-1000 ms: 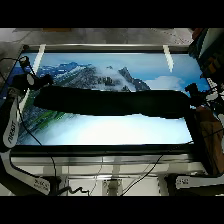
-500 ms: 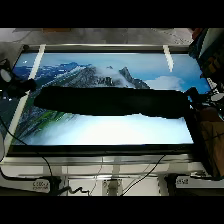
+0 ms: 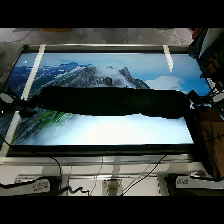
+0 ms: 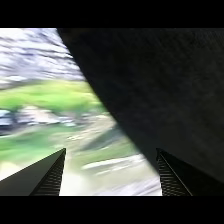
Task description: Fold the clothes and pants, and hang the long-sleeved shirts on hangers.
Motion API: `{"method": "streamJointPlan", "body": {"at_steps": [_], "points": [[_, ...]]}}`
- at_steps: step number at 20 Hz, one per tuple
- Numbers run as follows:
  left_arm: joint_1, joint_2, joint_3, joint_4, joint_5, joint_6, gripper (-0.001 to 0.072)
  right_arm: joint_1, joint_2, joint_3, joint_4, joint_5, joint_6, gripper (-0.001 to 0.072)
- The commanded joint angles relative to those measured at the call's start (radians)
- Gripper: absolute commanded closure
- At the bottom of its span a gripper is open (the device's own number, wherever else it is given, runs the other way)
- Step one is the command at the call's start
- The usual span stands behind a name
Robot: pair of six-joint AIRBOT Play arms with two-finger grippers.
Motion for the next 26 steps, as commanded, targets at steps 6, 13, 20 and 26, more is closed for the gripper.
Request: {"method": "streamJointPlan", "body": {"at_steps": [6, 13, 20, 26], "points": [[0.001, -0.161, -0.05, -0.238, 0.306, 0.04, 0.0074, 0.002, 0.0, 0.001, -0.004, 0.003, -0.006, 0.0027], [-0.059, -0.177, -0.05, -0.236, 0.645, 0.066, 0.0185, 0.076, 0.001, 0.001, 0.019, 0.055, -0.138, 0.0027], [-0.088, -0.138, -0.046, -0.16, 0.734, 0.067, 0.0683, 0.342, 0.003, 0.003, 0.142, -0.143, -0.143, 0.0294], [-0.097, 0.081, -0.046, 0.149, 0.593, 0.071, 0.0683, 0.628, -0.019, 0.153, 0.224, -0.307, -0.143, 0.0677]]}}
